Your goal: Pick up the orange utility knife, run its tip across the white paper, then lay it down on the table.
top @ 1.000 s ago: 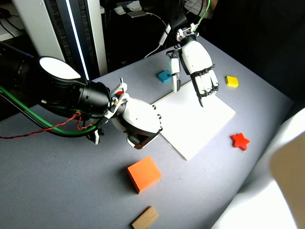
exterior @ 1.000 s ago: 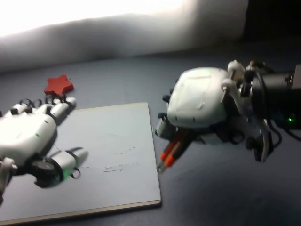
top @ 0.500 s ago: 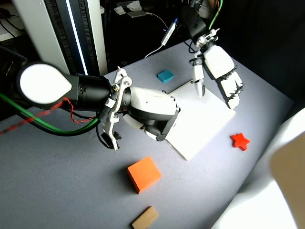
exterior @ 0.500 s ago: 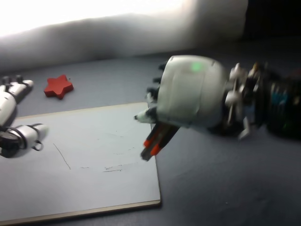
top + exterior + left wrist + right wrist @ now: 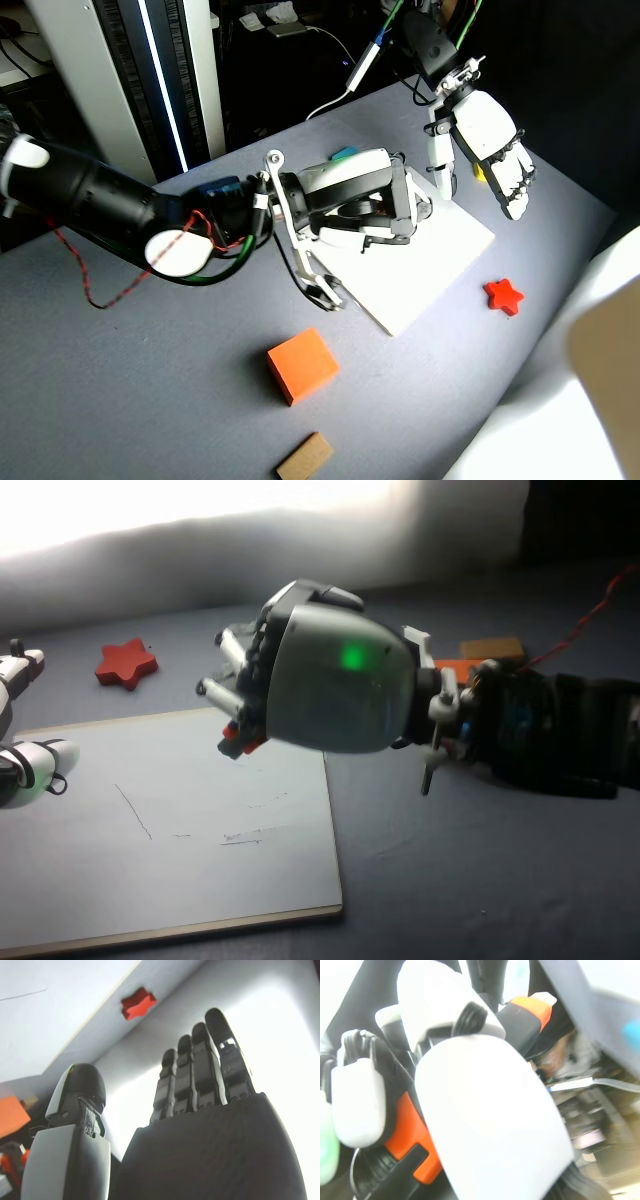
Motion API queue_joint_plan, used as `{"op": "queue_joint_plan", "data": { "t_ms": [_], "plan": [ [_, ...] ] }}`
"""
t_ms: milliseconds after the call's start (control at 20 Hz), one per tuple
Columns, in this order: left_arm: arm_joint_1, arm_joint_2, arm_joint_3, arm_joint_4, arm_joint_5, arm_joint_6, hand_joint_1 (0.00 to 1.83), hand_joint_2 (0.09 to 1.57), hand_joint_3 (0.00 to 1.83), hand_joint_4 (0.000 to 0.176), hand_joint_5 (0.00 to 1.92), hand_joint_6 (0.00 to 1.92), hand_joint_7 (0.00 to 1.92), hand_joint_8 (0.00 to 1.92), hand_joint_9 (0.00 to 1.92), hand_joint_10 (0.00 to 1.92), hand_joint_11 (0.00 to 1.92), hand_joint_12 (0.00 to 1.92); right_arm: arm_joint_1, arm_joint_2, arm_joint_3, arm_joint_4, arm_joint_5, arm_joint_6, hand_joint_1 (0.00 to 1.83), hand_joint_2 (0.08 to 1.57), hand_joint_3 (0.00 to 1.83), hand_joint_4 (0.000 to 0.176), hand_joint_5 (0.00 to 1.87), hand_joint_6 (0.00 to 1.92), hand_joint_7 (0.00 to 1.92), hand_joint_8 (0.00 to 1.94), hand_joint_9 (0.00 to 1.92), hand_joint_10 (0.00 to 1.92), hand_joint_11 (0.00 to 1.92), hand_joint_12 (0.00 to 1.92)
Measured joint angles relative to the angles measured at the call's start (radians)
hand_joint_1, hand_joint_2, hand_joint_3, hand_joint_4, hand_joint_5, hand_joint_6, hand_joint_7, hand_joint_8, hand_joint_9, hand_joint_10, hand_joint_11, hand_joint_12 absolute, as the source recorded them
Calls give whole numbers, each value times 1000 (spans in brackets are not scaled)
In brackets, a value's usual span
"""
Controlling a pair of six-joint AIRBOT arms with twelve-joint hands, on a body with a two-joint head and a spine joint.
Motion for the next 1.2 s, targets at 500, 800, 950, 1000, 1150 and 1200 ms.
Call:
{"op": "queue_joint_plan", "data": {
  "t_ms": [500,800,950,1000,1150,1200],
  "plan": [
    [16,-3,8,7,10,-5,0,1308,0,0,0,0,0,0,0,0,0,0,0,-236,322,-149,88,-38,1551,1331,0,176,1437,1921,1615,1941,1696,1921,1727,1921],
    [16,-15,8,8,17,-5,0,1323,0,0,0,0,0,0,0,0,0,0,-7,-306,422,-146,90,-43,1542,1323,0,176,1411,1921,1615,1941,1692,1921,1735,1921],
    [16,-16,8,7,16,-5,0,1314,0,0,0,0,0,0,0,0,0,0,-26,-315,425,-163,87,-43,1553,1336,0,176,1411,1921,1609,1941,1693,1921,1728,1921],
    [16,-16,8,7,16,-5,0,1317,0,0,0,0,0,0,0,0,0,0,-34,-319,426,-168,87,-45,1569,1324,0,176,1416,1921,1608,1941,1693,1921,1727,1921],
    [16,-20,8,8,14,-5,0,1321,0,0,0,0,0,0,0,0,0,0,-44,-317,430,-161,94,-45,1531,1329,0,176,1379,1921,1610,1941,1706,1921,1731,1921],
    [16,-21,8,7,18,-5,0,1313,0,0,0,0,0,0,0,0,0,0,-50,-311,430,-171,100,-43,1515,1341,0,176,1352,1921,1598,1941,1697,1921,1727,1921]
  ]
}}
